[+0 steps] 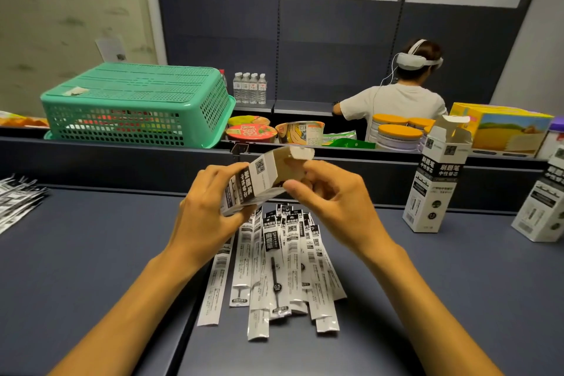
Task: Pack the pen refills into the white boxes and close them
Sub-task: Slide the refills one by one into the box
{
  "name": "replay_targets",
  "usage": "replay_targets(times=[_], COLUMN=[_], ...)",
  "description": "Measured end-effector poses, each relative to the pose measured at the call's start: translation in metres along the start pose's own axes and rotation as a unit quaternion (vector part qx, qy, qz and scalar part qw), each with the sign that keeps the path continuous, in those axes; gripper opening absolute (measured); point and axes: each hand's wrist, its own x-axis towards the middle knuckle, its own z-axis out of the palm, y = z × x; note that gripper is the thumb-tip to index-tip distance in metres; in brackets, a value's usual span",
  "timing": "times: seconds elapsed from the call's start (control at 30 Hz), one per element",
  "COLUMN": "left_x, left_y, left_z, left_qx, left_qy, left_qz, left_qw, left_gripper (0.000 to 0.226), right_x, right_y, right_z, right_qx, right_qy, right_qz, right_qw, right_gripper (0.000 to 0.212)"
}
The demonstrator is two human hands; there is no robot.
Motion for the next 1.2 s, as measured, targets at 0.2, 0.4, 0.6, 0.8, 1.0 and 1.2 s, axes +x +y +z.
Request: replay_targets(times=[0.2, 0.4, 0.6, 0.8, 1.0, 1.2], left_x=[0.001, 0.001, 0.000, -0.001, -0.002, -0.002], left_y=[-0.004, -0.005, -0.005, -0.006, -0.007, -0.006], left_z=[-0.002, -0.003, -0.003, -0.004, -0.004, -0.004], left_qx=[-0.006, -0.009, -0.011, -0.013, -0.017, -0.016], left_qy=[0.015, 0.021, 0.018, 0.017, 0.020, 0.020], left_qz=[-0.017, -0.018, -0.018, -0.023, -0.027, -0.025], left_qw=[1.000, 1.000, 1.000, 1.000, 0.999, 0.999], left_gripper=[0.070, 0.069, 0.069, 0.069, 0.068, 0.069], right_x=[-0.003, -0.016, -0.018, -0.017, -0.015, -0.014], right_y=[0.027, 0.073, 0.066, 0.060, 0.052, 0.047], right_z=[-0.023, -0.011, 0.001, 0.008, -0.009, -0.025], right_qx=[0.009, -0.203, -0.182, -0.119, 0.025, 0.148], right_qy=[0.052, -0.229, -0.223, -0.219, -0.177, -0.143], right_qz=[0.112, 0.354, 0.380, 0.396, 0.424, 0.453], right_qw=[0.992, 0.884, 0.879, 0.884, 0.888, 0.867], right_gripper=[0.019, 0.039, 0.058, 0.040, 0.023, 0.014])
